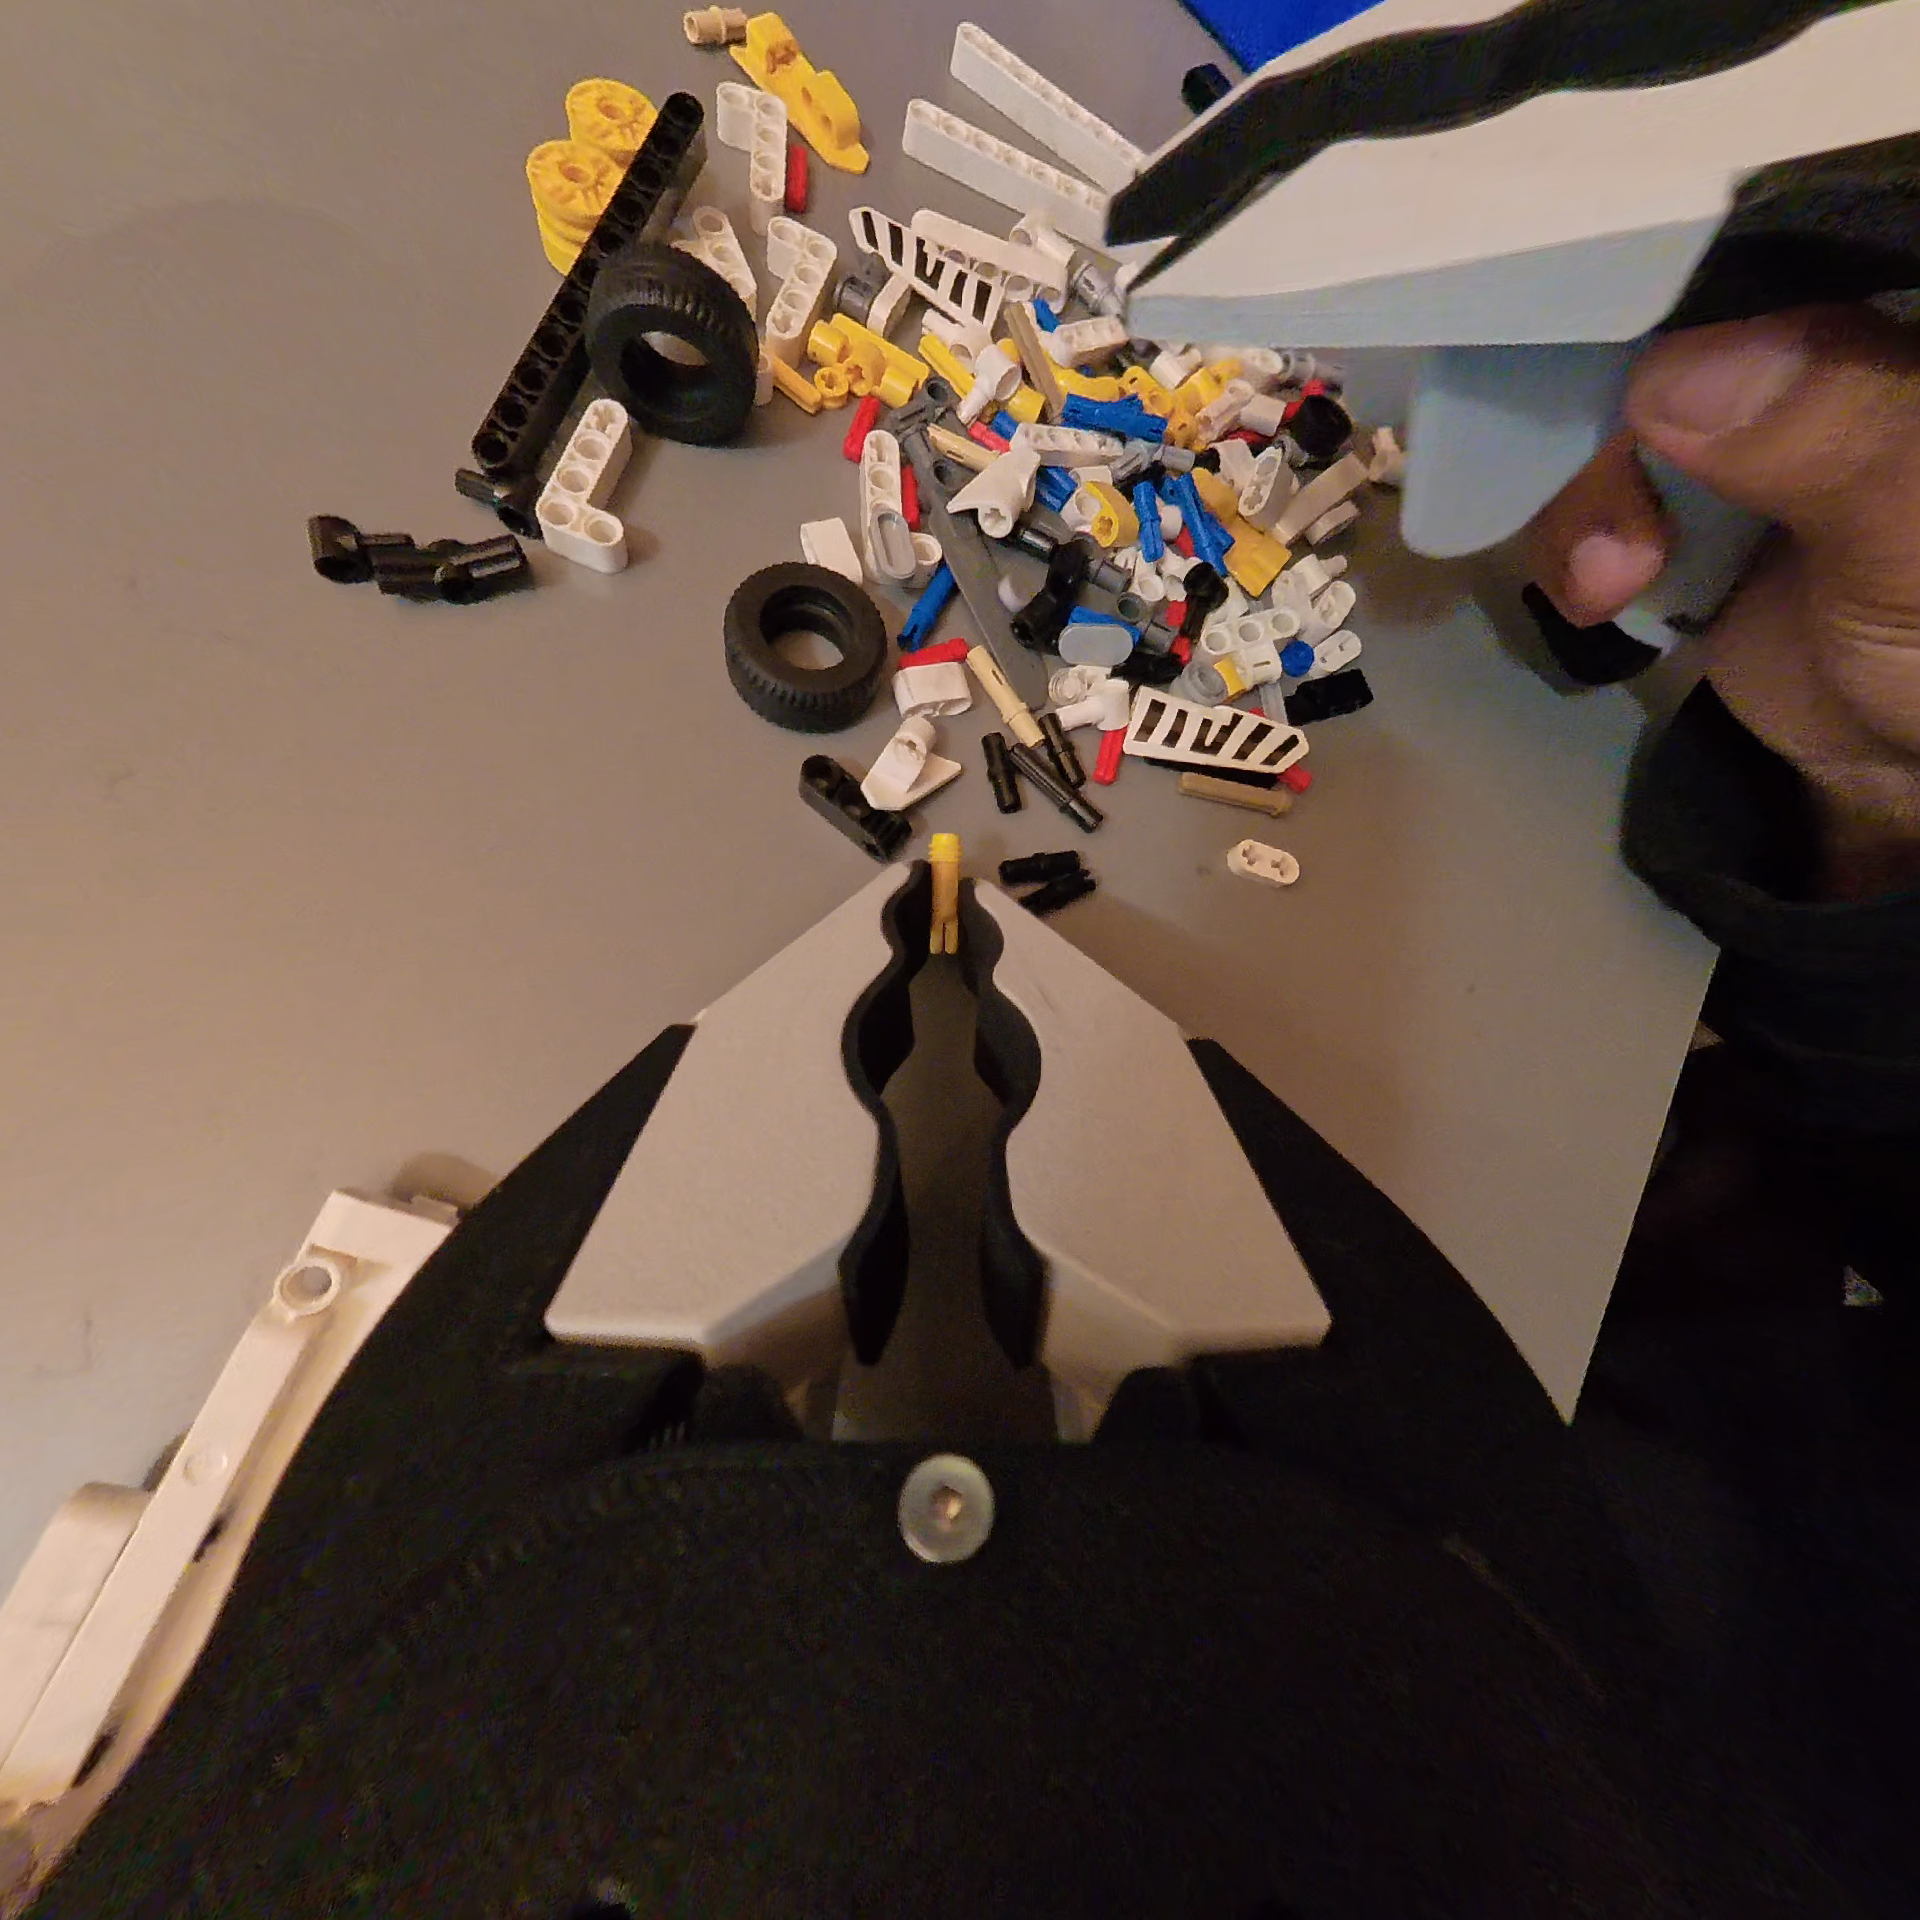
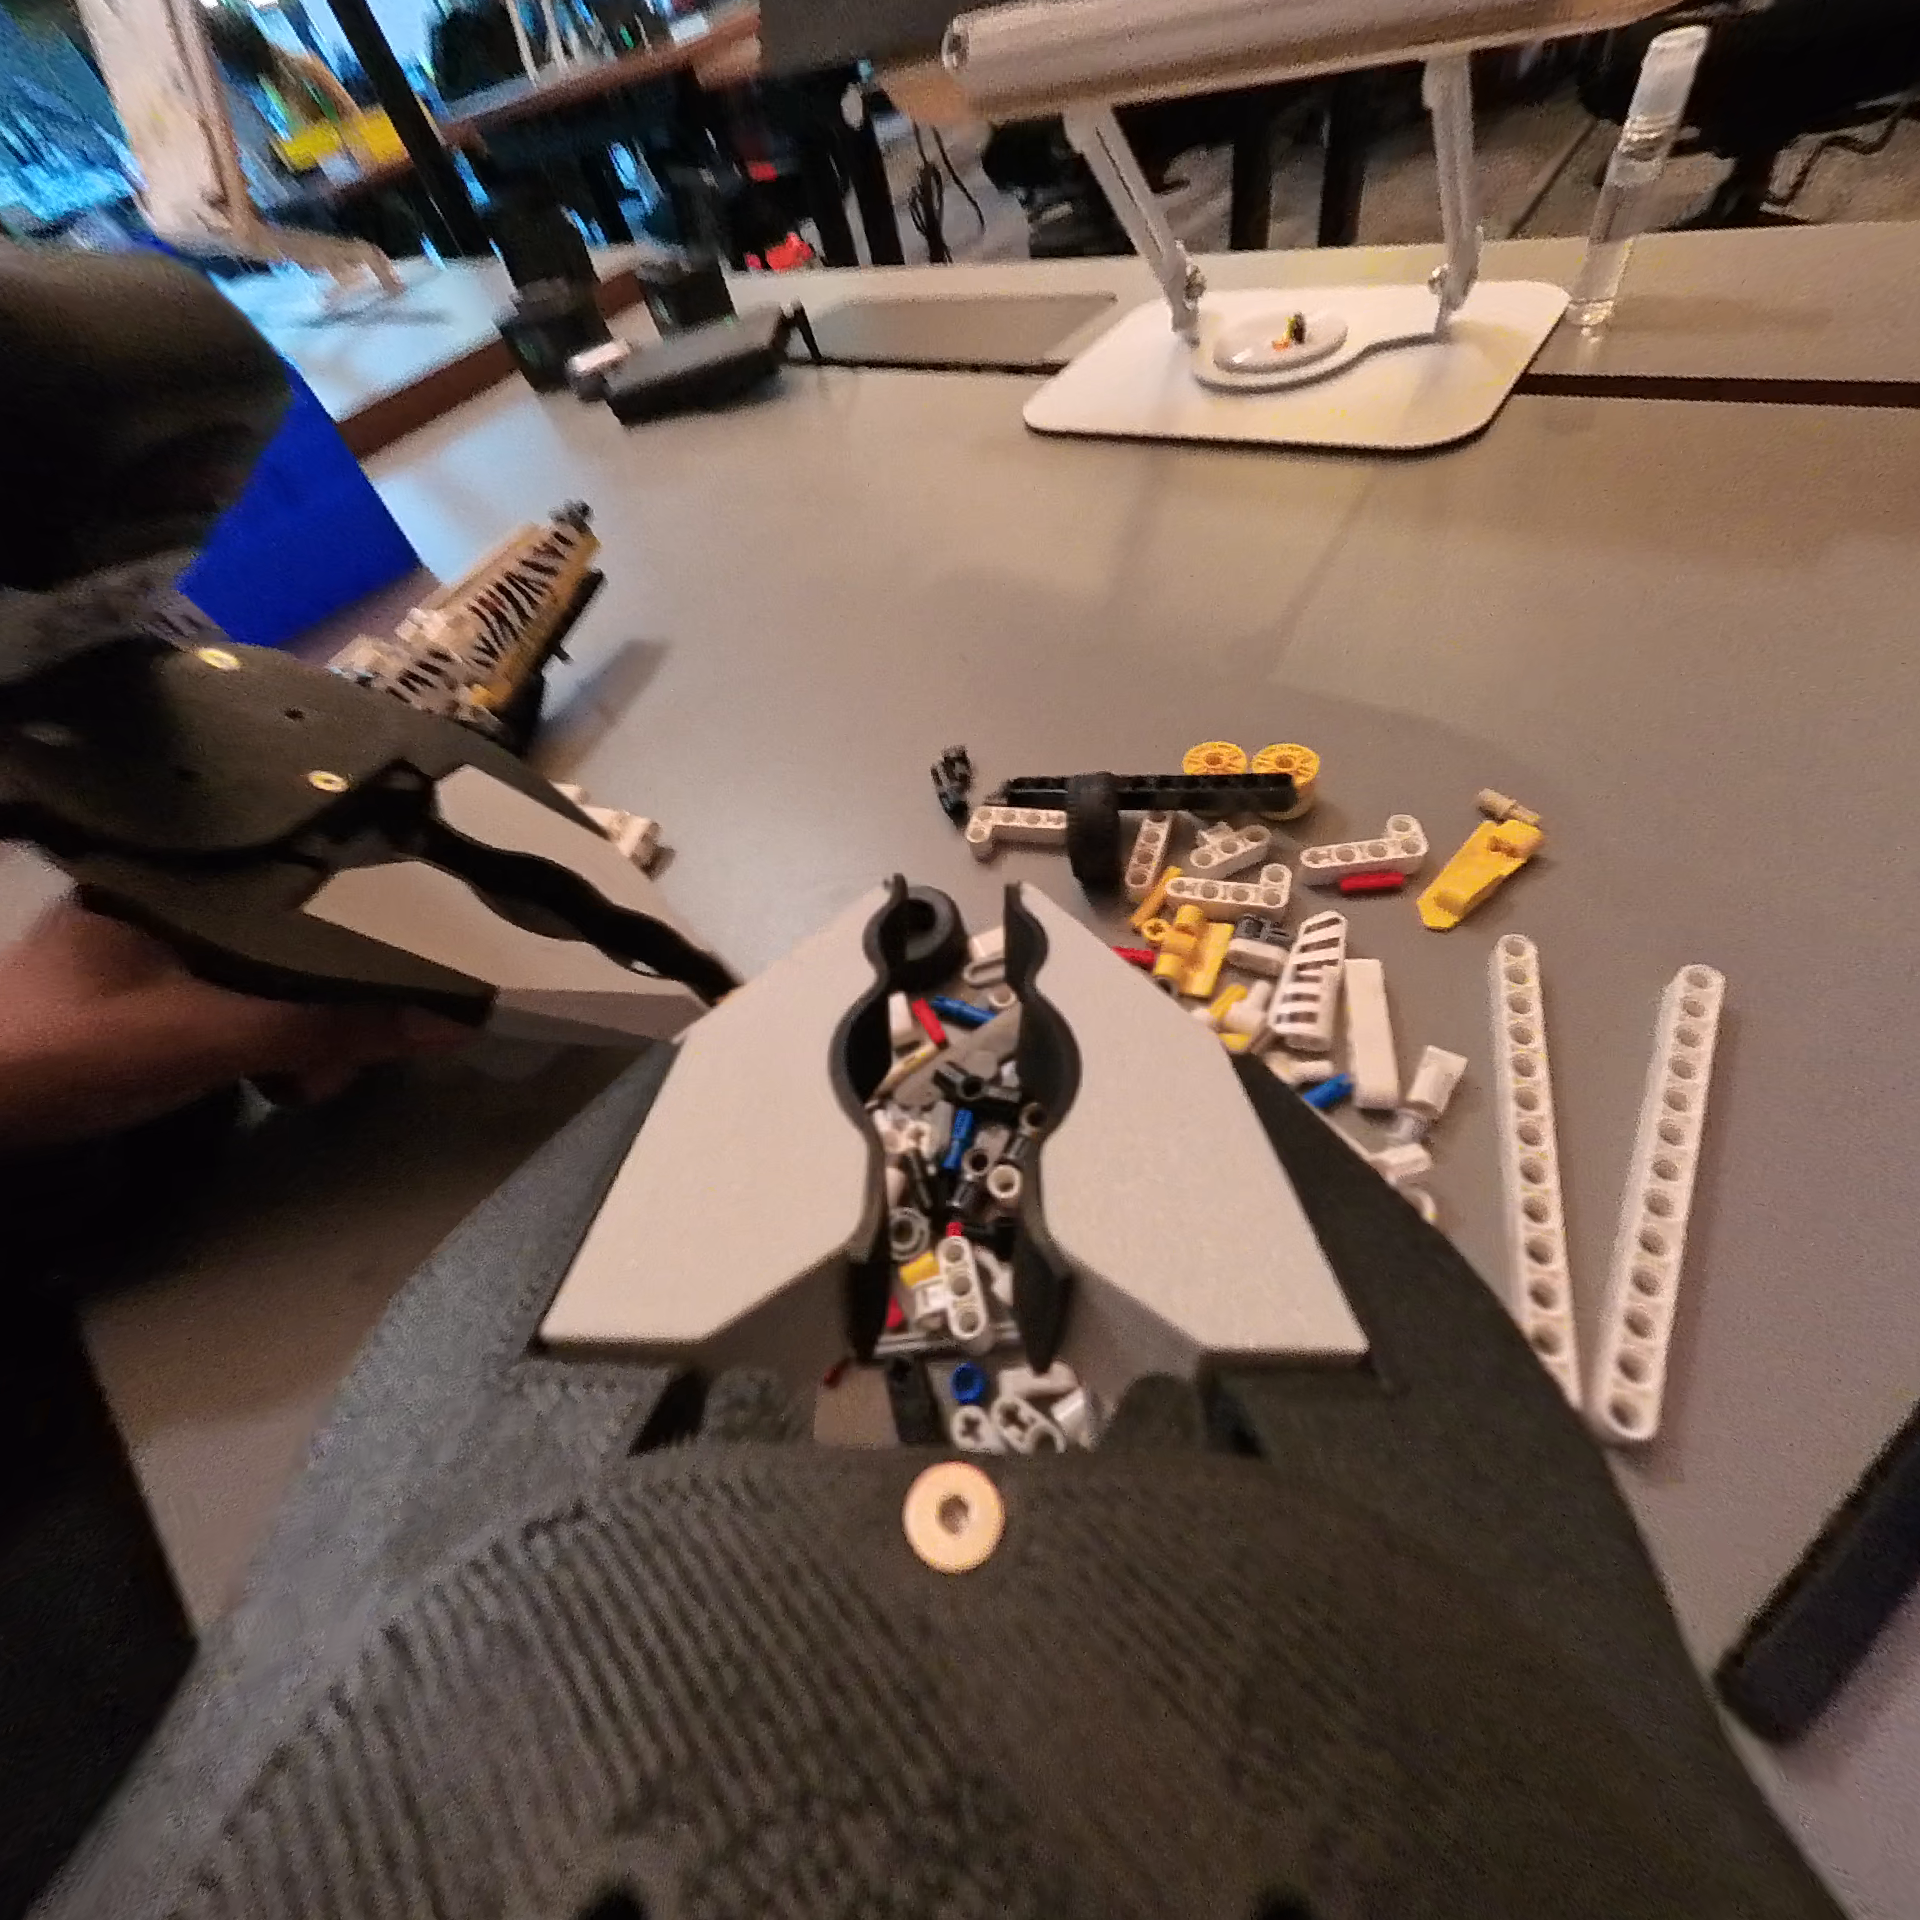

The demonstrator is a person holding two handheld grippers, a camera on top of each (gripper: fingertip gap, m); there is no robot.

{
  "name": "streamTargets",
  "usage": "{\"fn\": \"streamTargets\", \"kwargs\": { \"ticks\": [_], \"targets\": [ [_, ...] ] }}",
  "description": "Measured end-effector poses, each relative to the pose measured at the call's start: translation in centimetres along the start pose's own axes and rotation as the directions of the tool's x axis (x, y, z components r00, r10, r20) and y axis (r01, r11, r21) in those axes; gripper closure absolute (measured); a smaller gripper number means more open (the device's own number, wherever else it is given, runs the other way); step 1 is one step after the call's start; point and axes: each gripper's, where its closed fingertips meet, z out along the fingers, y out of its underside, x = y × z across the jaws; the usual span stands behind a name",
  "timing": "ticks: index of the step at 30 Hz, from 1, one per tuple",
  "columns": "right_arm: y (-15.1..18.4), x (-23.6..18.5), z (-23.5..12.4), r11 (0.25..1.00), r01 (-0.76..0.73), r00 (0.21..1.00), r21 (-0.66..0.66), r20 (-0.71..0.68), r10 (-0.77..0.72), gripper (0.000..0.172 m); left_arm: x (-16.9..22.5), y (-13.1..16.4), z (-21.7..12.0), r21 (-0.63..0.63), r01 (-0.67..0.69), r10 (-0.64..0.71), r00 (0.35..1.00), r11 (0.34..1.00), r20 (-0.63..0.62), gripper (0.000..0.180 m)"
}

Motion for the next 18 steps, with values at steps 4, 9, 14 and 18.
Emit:
{"fn": "streamTargets", "kwargs": {
  "ticks": [4,9,14,18],
  "targets": [
    [-0.2,-0.4,-0.6,0.998,-0.037,0.999,0.043,0.022,0.036,0.155,0.1,-0.2,0.1,0.008,0.001,-0.001,1.0,1.0,-0.009,0.167],
    [-0.6,-0.7,-1.1,0.999,0.006,1.0,0.052,-0.011,-0.006,0.156,0.5,-0.8,-1.9,0.093,-0.01,0.011,1.0,0.996,-0.006,0.167],
    [-0.9,-1.9,-1.1,0.998,0.039,0.999,0.054,-0.005,-0.039,0.156,1.5,-1.4,-7.7,0.251,-0.052,0.05,0.999,0.967,0.013,0.167],
    [-0.2,-3.3,-0.1,0.998,0.05,0.998,0.029,0.032,-0.051,0.156,-0.6,-1.4,-14.0,0.395,-0.046,0.003,0.994,0.917,0.107,0.167]
  ]
}}
